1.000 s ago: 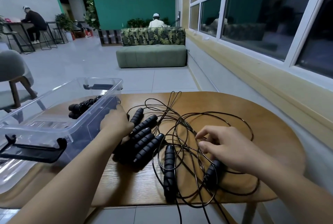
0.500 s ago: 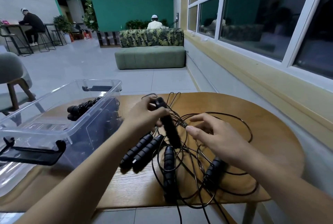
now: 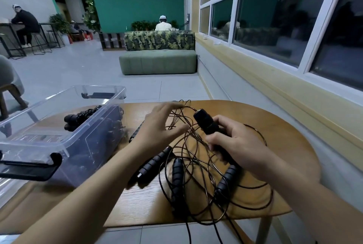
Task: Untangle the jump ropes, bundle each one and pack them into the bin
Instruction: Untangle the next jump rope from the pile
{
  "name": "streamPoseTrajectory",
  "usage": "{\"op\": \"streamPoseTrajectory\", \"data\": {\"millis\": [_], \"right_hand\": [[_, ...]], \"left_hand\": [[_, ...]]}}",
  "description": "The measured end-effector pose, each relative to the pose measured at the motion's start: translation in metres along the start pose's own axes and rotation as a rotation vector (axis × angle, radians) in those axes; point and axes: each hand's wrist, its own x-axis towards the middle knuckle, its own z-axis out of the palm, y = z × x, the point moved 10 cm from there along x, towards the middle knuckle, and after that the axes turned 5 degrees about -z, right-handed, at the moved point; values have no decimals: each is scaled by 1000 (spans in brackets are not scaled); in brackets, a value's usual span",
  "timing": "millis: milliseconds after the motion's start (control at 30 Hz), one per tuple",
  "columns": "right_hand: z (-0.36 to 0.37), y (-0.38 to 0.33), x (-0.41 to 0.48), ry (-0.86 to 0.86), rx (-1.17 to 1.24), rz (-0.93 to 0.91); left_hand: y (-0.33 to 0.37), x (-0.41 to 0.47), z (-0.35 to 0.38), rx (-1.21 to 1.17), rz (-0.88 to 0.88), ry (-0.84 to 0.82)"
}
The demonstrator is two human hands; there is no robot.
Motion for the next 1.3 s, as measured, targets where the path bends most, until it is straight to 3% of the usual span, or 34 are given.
{"op": "streamPoseTrajectory", "data": {"millis": [167, 333, 433, 533, 633, 800, 933, 1133, 1300], "right_hand": [[-37, -10, 4, 164, 196, -59], [-66, -3, 5, 344, 333, -58], [-59, -3, 8, 349, 382, -70], [-37, -4, 13, 226, 397, -48], [-11, -1, 17, 122, 369, -6], [-19, 6, 20, 397, 375, 18], [-18, 18, 17, 460, 342, 89], [-23, 7, 14, 433, 365, 42], [-75, -1, 4, 616, 463, -9]], "left_hand": [[-54, 9, -3, -43, -147, 47], [-65, 23, -31, 96, -67, 169], [-63, 24, -57, 135, -45, 321], [-40, 17, -70, 159, 48, 451], [12, 12, -47, 188, 218, 387], [73, -9, 5, 233, 380, 176], [84, -21, 15, 249, 401, 150], [43, -7, 16, 218, 286, 62], [-35, 11, -2, 167, 31, 21]]}}
